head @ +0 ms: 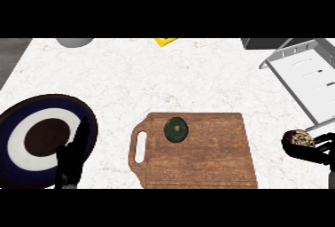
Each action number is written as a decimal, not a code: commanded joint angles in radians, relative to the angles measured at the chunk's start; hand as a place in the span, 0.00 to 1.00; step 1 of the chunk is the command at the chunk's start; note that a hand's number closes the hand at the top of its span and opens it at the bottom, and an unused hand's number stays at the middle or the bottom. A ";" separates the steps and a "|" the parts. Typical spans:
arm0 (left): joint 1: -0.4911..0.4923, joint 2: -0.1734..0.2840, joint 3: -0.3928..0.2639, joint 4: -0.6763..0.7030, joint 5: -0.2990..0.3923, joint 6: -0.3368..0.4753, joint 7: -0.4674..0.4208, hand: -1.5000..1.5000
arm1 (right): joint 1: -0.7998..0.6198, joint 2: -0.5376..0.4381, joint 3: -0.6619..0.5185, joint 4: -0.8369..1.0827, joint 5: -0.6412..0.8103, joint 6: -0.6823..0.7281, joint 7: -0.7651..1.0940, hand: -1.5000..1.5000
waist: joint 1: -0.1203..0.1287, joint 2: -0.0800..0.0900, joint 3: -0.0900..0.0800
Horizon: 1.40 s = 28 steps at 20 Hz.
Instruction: Pick the cupcake from the cutting board and place it in the tiered basket
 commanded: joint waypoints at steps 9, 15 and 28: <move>0.044 -0.039 -0.029 0.028 -0.023 0.010 -0.026 0.50 | -0.026 -0.109 -0.293 -0.550 0.042 0.034 0.181 1.00 | 0.007 0.001 -0.004; 0.062 -0.042 -0.057 -0.042 -0.053 0.018 0.013 0.50 | -0.153 -0.258 -0.422 -0.615 -0.043 0.263 0.254 1.00 | 0.028 0.004 -0.003; -0.018 -0.018 -0.012 -0.038 -0.023 -0.036 0.059 0.50 | -0.477 -0.399 -0.414 -0.213 -0.018 0.281 0.219 1.00 | 0.054 0.010 -0.003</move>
